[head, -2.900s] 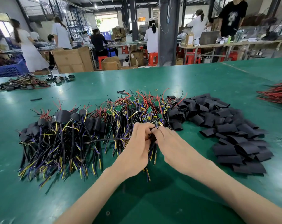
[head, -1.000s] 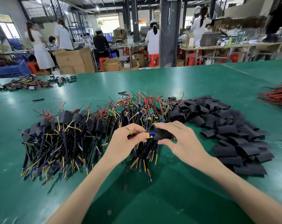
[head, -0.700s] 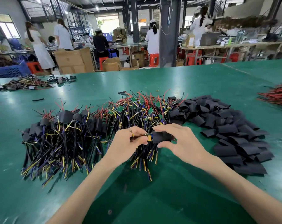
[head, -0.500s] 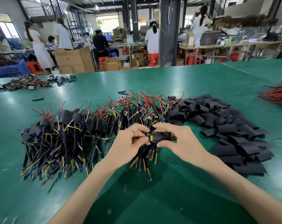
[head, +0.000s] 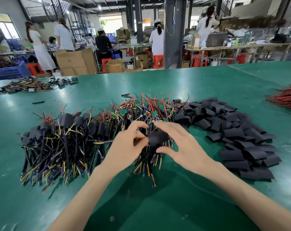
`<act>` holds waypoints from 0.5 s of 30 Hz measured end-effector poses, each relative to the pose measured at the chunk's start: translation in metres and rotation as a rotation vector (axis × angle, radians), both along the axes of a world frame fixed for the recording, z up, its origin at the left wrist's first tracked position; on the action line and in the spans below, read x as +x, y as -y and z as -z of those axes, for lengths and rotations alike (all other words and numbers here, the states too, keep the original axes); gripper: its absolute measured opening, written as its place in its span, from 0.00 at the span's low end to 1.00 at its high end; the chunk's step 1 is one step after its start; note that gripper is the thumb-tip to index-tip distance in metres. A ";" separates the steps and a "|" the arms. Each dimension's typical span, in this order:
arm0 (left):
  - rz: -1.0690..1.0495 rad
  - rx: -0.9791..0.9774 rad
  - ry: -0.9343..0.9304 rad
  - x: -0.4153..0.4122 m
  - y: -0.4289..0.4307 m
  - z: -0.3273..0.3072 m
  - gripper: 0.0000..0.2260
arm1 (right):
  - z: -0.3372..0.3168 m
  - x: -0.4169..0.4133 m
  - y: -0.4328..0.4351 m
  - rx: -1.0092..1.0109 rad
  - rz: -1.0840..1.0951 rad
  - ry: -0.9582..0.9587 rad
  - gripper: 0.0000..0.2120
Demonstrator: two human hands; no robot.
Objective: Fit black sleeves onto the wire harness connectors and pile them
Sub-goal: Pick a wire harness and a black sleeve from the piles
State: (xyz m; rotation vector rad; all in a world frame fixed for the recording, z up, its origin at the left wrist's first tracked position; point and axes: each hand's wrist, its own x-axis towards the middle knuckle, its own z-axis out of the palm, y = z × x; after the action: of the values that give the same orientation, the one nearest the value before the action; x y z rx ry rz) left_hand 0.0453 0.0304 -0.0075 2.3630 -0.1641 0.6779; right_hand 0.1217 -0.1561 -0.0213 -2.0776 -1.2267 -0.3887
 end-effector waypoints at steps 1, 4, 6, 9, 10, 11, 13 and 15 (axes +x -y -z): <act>-0.074 0.030 0.100 0.000 -0.006 -0.006 0.10 | 0.000 0.004 0.001 -0.005 0.060 0.054 0.31; -0.442 0.093 0.393 0.000 -0.036 -0.023 0.04 | -0.001 0.021 0.011 -0.015 0.370 0.150 0.28; -0.729 0.139 0.377 -0.002 -0.065 -0.027 0.10 | 0.001 0.034 0.021 -0.103 0.611 0.149 0.27; -1.022 0.221 0.111 -0.008 -0.097 -0.021 0.16 | 0.005 0.050 0.035 -0.266 0.876 0.079 0.28; -1.052 0.238 0.022 -0.009 -0.101 -0.017 0.15 | 0.006 0.054 0.039 -0.328 0.935 0.035 0.29; -1.060 0.245 -0.047 -0.010 -0.103 -0.013 0.14 | 0.006 0.057 0.043 -0.397 0.986 -0.024 0.31; -1.031 0.262 -0.125 -0.008 -0.104 -0.007 0.12 | 0.007 0.063 0.049 -0.529 1.065 -0.162 0.32; -1.021 0.301 -0.141 -0.006 -0.101 -0.004 0.12 | 0.010 0.065 0.051 -0.606 1.094 -0.260 0.29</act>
State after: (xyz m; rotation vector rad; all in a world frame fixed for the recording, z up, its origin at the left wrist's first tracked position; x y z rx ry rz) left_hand 0.0389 0.1316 -0.0033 2.6845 1.1410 0.9682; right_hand 0.1872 -0.2074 -0.0309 -3.0749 0.0872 -0.1985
